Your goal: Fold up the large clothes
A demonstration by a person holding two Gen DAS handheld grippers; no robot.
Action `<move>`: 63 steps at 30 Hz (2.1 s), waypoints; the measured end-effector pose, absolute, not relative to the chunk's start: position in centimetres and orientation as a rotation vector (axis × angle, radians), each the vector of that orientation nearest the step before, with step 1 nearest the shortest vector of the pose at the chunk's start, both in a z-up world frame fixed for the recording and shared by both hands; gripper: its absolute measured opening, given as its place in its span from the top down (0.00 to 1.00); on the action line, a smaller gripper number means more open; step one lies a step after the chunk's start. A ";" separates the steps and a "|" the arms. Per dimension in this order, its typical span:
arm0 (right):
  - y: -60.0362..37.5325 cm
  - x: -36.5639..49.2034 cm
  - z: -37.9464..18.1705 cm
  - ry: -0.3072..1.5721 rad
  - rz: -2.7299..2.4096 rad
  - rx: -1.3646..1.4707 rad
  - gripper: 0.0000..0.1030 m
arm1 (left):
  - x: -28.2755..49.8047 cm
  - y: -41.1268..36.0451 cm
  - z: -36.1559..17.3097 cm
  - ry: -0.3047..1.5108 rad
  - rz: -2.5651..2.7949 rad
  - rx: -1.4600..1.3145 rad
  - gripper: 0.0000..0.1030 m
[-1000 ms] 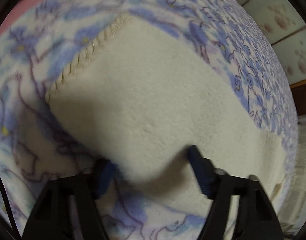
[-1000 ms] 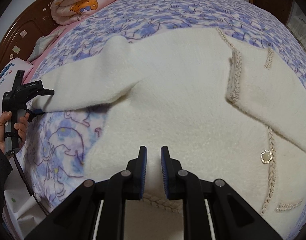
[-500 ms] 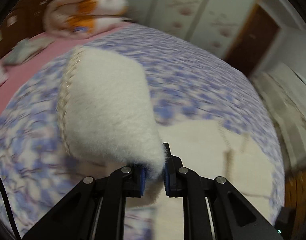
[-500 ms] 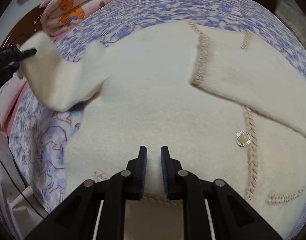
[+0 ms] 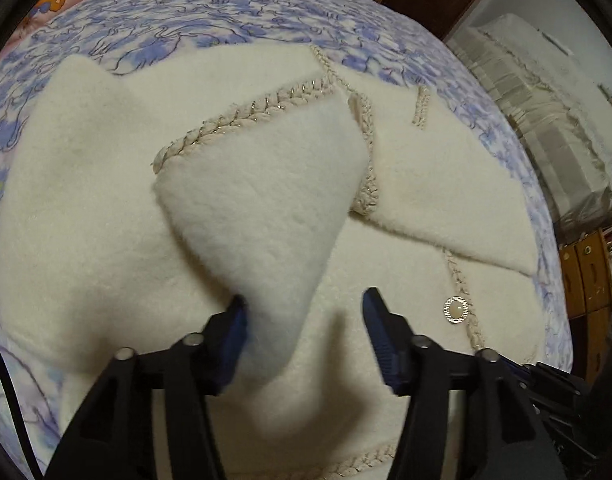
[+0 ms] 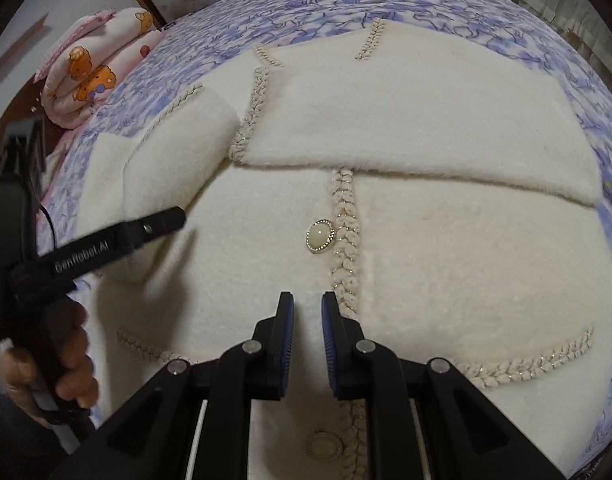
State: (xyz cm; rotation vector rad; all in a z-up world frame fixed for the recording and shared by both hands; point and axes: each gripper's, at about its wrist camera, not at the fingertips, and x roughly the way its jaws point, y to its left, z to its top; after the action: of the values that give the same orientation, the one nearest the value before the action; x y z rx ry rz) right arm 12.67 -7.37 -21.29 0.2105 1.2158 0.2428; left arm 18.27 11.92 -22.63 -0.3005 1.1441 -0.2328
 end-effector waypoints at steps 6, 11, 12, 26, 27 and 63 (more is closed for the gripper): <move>-6.4 13.9 -20.6 1.192 0.270 0.241 0.76 | 16.0 13.1 -19.6 1.075 -0.257 -0.319 0.26; -3.8 15.1 -18.7 1.138 0.330 0.231 0.66 | 14.4 14.0 -17.7 1.019 -0.164 -0.286 0.26; -3.0 15.3 -18.2 1.129 0.344 0.222 0.57 | 13.9 14.7 -17.4 1.012 -0.139 -0.286 0.26; 9.4 18.4 -20.3 1.128 0.429 -0.127 0.45 | 7.9 23.1 -19.9 1.053 0.176 -0.341 0.26; 10.0 18.5 -20.7 1.131 0.420 -0.158 0.45 | 7.6 23.4 -20.3 1.063 0.180 -0.346 0.26; -21.3 21.5 -20.9 1.105 0.159 0.415 0.38 | 17.0 19.6 -19.8 1.018 0.106 -0.166 0.26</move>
State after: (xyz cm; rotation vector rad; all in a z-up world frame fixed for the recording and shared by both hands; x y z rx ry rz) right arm 21.54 -21.33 -20.87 0.4150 1.1049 0.1589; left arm 16.97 19.64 -19.82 -0.1660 1.0176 0.1055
